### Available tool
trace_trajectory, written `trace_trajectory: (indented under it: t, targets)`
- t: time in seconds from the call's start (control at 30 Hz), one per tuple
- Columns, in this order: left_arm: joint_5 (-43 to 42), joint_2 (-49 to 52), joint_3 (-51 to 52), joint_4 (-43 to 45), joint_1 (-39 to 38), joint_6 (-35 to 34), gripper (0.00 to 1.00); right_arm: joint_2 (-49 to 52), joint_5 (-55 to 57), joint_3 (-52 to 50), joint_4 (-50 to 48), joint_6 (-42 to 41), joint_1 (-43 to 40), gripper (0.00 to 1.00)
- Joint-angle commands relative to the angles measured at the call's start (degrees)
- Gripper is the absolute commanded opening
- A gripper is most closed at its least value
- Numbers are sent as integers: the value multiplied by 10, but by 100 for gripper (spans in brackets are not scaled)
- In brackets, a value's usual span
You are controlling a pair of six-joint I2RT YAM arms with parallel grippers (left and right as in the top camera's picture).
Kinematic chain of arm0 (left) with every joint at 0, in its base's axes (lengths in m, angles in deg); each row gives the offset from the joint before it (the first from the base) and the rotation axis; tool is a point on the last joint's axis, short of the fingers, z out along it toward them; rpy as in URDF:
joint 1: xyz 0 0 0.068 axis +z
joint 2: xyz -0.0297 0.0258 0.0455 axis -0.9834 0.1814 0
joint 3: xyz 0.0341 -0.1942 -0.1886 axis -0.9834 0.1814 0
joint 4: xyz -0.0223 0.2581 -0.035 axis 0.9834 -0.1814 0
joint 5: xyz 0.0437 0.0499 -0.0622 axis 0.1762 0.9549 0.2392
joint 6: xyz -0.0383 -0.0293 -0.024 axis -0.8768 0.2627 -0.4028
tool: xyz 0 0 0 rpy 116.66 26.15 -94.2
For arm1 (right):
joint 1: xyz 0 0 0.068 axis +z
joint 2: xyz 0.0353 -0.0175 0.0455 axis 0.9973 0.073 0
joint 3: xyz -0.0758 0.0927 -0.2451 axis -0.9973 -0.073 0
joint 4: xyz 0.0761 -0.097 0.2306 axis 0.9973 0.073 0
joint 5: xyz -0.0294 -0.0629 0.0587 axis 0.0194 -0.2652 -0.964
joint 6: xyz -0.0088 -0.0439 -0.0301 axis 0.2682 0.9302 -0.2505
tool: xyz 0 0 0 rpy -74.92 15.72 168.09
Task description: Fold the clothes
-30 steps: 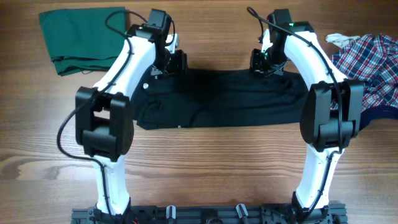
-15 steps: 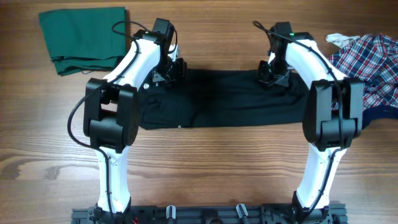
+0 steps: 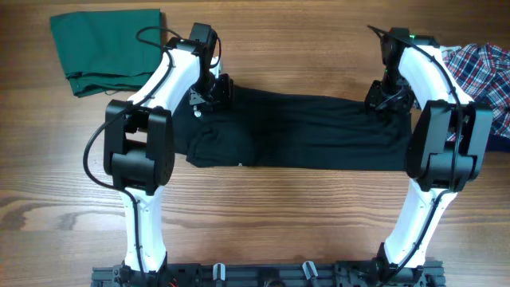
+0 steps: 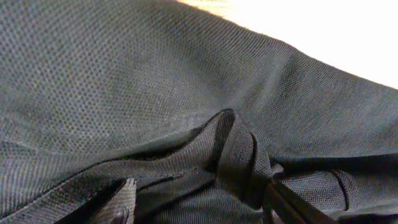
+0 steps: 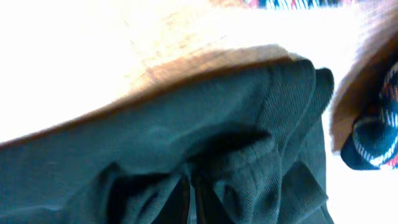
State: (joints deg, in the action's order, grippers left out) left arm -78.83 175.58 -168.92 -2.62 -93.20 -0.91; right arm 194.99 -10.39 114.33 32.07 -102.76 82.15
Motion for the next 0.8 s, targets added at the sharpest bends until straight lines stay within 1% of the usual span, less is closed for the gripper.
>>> trace_trajectory:
  t: [0.0, 0.1, 0.17, 0.33, 0.4, 0.53, 0.6, 0.7, 0.77]
  targets:
    - [17, 7, -2, 7, 7, -7, 69, 9, 11, 14, -8, 12, 3, 8]
    - [41, 4, -3, 6, 8, -7, 72, 9, 80, 14, 9, 6, 3, 13]
    - [47, 4, -3, 0, 10, -7, 73, 9, 120, 14, 32, -21, 2, 14]
    - [58, 4, -3, -5, 14, -7, 74, 9, 110, 14, 50, -24, -2, 15]
    - [65, 4, -3, -6, 18, -7, 73, 9, 85, 14, 50, -19, -2, 14]
    - [90, 4, -3, -6, 31, -10, 76, 9, 82, 13, 49, -17, -3, 13]
    - [98, 4, -3, -8, 45, -14, 77, 9, 83, 13, 50, -18, -6, 13]
    - [98, 4, -3, -11, 75, -31, 77, 9, 81, 13, 48, -18, -9, 9]
    - [98, 4, -3, -17, 96, -31, 77, 9, 78, 13, 37, -18, -9, 9]
